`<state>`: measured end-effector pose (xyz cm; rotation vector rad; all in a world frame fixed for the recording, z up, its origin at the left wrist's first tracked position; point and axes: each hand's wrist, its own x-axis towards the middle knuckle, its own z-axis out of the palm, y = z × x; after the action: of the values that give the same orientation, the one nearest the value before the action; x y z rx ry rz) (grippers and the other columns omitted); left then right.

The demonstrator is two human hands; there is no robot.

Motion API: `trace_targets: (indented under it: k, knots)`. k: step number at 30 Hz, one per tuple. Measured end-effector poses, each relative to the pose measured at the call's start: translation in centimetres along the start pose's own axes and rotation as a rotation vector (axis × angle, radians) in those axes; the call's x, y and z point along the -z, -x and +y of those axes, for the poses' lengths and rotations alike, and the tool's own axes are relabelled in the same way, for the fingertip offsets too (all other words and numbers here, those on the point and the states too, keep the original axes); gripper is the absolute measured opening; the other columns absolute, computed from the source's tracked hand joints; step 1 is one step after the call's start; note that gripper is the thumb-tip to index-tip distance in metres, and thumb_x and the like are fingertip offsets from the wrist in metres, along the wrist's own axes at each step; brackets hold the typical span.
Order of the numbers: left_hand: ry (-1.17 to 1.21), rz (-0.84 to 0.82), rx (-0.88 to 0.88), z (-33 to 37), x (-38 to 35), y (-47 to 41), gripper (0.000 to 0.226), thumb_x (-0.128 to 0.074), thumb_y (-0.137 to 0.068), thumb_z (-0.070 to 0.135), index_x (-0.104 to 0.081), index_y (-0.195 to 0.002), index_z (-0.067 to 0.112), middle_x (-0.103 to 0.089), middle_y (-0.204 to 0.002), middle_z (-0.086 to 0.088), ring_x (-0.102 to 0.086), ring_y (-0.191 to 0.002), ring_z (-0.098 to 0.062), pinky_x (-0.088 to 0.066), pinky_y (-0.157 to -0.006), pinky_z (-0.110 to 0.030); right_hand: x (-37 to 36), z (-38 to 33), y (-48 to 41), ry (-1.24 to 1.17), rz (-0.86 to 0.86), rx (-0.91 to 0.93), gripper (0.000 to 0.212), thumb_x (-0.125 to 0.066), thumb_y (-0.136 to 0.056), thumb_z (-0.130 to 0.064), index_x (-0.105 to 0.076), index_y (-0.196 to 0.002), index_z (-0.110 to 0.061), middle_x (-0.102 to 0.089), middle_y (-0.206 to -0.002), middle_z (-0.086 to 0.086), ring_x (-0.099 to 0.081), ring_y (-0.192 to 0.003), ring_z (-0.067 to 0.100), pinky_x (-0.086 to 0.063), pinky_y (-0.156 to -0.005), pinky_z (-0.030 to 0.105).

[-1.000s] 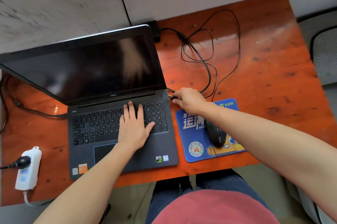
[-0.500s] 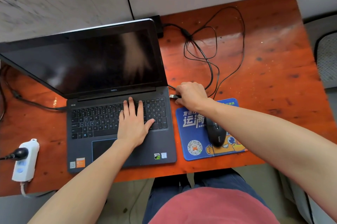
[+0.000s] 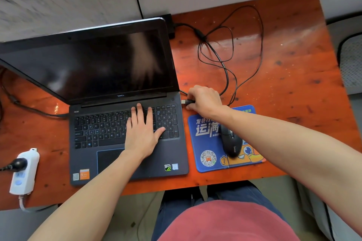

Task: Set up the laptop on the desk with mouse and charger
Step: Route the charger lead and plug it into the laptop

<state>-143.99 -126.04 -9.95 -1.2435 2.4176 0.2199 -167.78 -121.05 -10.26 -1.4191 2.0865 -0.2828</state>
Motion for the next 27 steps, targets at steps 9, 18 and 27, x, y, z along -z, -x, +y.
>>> trace_targets:
  k: [9, 18, 27]
  knots:
    - [0.001, 0.005, -0.008, 0.0, 0.1, 0.1, 0.08, -0.035, -0.092, 0.061, -0.018, -0.151, 0.011, -0.007, -0.158, -0.023, -0.008, -0.146, -0.039, -0.02, -0.116, -0.049, -0.3, -0.2, 0.6, 0.061, -0.103, 0.05, 0.031, -0.077, -0.073, -0.041, -0.052, -0.083, -0.025, -0.063, -0.096, -0.001, -0.059, -0.087, 0.028, -0.034, -0.065, 0.033]
    - [0.01, 0.005, -0.005, -0.1, 0.0, 0.0, 0.08, -0.033, -0.092, 0.062, -0.015, -0.152, 0.012, -0.005, -0.159, -0.021, -0.005, -0.147, -0.037, -0.018, -0.117, -0.048, -0.6, -0.4, 0.5, -0.016, -0.032, -0.065, 0.024, -0.078, -0.073, -0.036, -0.059, -0.083, -0.025, -0.063, -0.095, -0.002, -0.061, -0.087, 0.027, -0.035, -0.067, 0.033]
    - [0.025, 0.109, 0.021, 0.6, -0.9, 0.6, 0.072, -0.039, -0.094, 0.054, -0.03, -0.148, 0.007, -0.018, -0.156, -0.024, -0.017, -0.144, -0.04, -0.022, -0.115, -0.052, -0.8, -0.2, 0.8, -0.028, -0.012, -0.07, 0.027, -0.078, -0.072, -0.039, -0.055, -0.078, -0.025, -0.061, -0.09, -0.003, -0.06, -0.083, 0.027, -0.033, -0.065, 0.032]
